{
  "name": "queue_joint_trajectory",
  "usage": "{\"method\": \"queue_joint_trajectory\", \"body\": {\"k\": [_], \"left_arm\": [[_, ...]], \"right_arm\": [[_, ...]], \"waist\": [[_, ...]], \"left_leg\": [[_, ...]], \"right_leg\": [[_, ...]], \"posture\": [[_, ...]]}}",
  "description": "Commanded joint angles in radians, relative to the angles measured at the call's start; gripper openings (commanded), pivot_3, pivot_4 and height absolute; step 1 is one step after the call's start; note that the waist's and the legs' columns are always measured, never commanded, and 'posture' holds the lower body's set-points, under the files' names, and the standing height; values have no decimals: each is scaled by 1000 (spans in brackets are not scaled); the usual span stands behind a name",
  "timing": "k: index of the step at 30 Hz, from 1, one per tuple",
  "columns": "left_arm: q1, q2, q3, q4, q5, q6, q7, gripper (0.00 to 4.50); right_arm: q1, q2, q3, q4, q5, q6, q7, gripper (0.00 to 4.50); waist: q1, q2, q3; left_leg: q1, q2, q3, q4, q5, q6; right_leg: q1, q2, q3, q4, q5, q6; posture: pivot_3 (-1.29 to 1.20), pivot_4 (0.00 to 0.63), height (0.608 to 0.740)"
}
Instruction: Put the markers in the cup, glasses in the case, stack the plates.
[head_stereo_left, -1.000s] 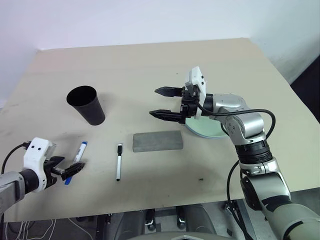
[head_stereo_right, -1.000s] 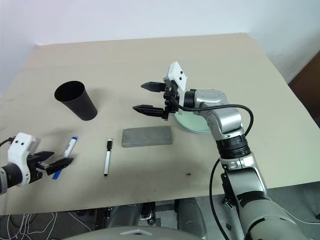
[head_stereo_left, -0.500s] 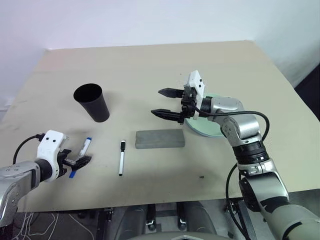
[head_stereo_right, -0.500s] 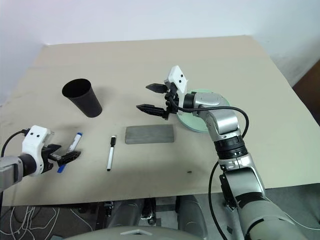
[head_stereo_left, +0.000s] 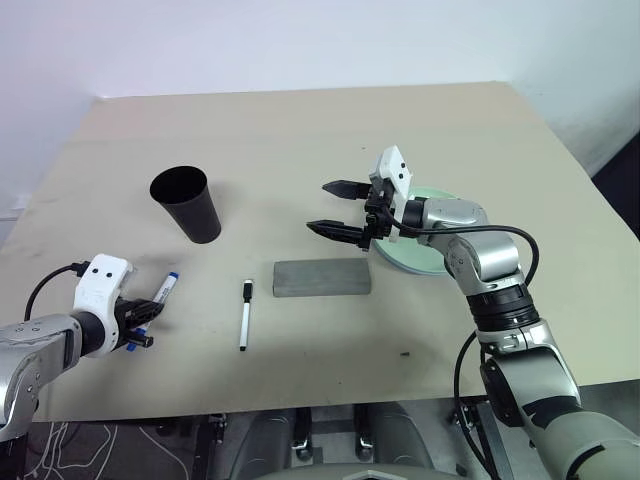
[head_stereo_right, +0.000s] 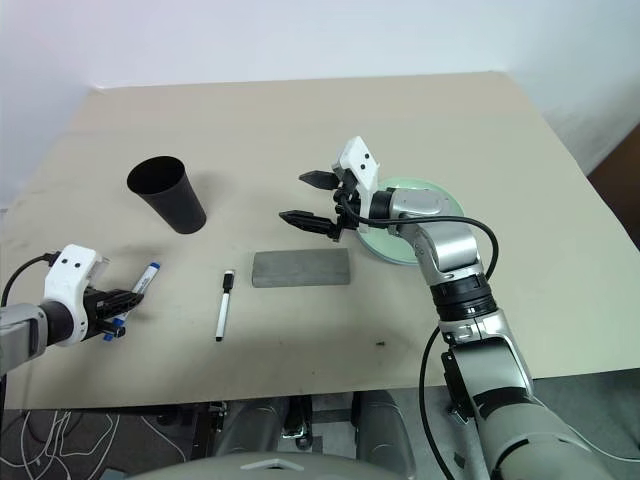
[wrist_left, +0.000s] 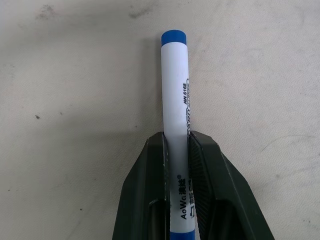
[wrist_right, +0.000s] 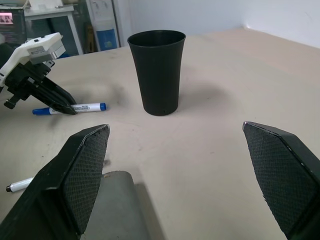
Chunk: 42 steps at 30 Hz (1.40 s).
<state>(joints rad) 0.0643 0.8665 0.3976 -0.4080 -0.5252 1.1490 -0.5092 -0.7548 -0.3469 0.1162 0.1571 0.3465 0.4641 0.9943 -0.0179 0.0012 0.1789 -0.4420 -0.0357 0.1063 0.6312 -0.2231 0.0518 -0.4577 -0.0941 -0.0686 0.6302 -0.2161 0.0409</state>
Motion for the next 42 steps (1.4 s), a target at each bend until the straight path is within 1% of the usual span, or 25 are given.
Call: {"method": "queue_joint_trajectory", "body": {"k": [1,4,7,9,12,14,16,17,20,22,25,29,32,38,39,40,42], "left_arm": [[-28,27,12,36,43,15,34,272],[-77,19,32,76,77,2,85,272],[-151,25,56,133,147,-83,150,272],[-200,24,77,161,161,-112,167,272],[-275,30,103,217,188,-203,181,272],[-334,11,121,275,211,-402,175,272],[-381,-21,133,336,227,-653,145,272],[-403,-31,134,368,235,-741,139,272],[-472,-50,122,454,236,-897,114,272],[-521,-60,95,518,258,-1035,95,272],[-605,-100,73,583,229,-1154,52,272],[-672,-166,43,636,150,-1245,-76,272],[-671,-200,27,645,86,-1217,-159,272],[-664,-239,31,692,23,-1215,-247,272],[-665,-240,26,712,30,-1231,-260,272],[-665,-242,23,728,34,-1241,-269,272],[-668,-250,24,748,24,-1238,-280,272]], "right_arm": [[-21,-5,-14,-8,3,-26,-1,4500],[-23,-6,-29,-15,18,-31,7,4500],[-23,-7,-59,-48,65,-11,19,4500],[-22,-9,-73,-70,94,3,25,4500],[-20,-9,-90,-99,129,25,23,4500],[-17,-9,-95,-117,145,33,20,4500],[-15,-7,-100,-128,164,45,18,4500],[-14,-5,-104,-131,174,50,15,4500],[-11,-2,-102,-134,174,45,-2,4500],[-6,-4,-97,-140,171,42,-6,4500],[-1,-14,-82,-143,146,28,-11,4500],[1,-20,-91,-153,150,36,-28,4500],[9,-30,-89,-166,144,36,-37,4500],[28,-45,-83,-196,137,38,-55,4500],[33,-47,-83,-200,135,36,-58,4500],[36,-48,-83,-204,134,34,-60,4500],[42,-49,-89,-212,136,35,-67,4500]], "waist": [[0,0,0],[0,-1,0],[1,-1,1],[1,-2,1],[2,-2,0],[2,-2,0],[2,-2,0],[2,-3,0],[2,-3,0],[2,-3,0],[2,-3,0],[4,-4,0],[2,-4,0],[2,-4,0],[3,-4,0],[3,-4,0],[3,-4,0]], "left_leg": [[0,0,0,0,0,0],[0,0,0,-1,0,0],[-1,0,0,-1,0,0],[-1,0,0,0,0,0],[-1,0,0,0,0,-1],[-1,0,0,0,1,-1],[-2,0,0,0,1,-1],[-2,0,0,0,1,-1],[-2,0,0,0,1,-2],[-2,0,1,0,3,-4],[-2,0,1,0,4,-2],[-3,0,1,1,5,1],[-2,0,1,3,5,5],[-2,5,1,9,5,7],[-2,6,1,12,4,8],[-2,9,1,16,1,12],[-2,10,1,18,0,14]], "right_leg": [[0,0,0,0,0,0],[0,0,0,1,0,0],[0,0,0,1,0,0],[0,0,0,1,0,0],[1,0,0,0,0,1],[1,0,-1,0,2,3],[1,0,-1,0,2,3],[1,0,-2,0,2,3],[0,-1,-3,0,2,3],[0,-1,-4,0,3,4],[0,-2,-7,0,5,8],[2,-4,-13,0,6,10],[3,-4,-14,0,6,10],[7,-3,-21,0,6,11],[8,-3,-24,0,6,11],[11,-3,-29,-1,6,11],[12,-3,-30,-2,6,11]], "posture": [[0,150,740],[0,150,740],[0,150,740],[0,150,740],[0,150,740],[0,150,740],[0,150,740],[0,150,740],[0,150,740],[0,150,740],[0,150,740],[0,150,740],[0,150,740],[0,150,740],[0,150,740],[0,150,740],[0,150,740]]}}
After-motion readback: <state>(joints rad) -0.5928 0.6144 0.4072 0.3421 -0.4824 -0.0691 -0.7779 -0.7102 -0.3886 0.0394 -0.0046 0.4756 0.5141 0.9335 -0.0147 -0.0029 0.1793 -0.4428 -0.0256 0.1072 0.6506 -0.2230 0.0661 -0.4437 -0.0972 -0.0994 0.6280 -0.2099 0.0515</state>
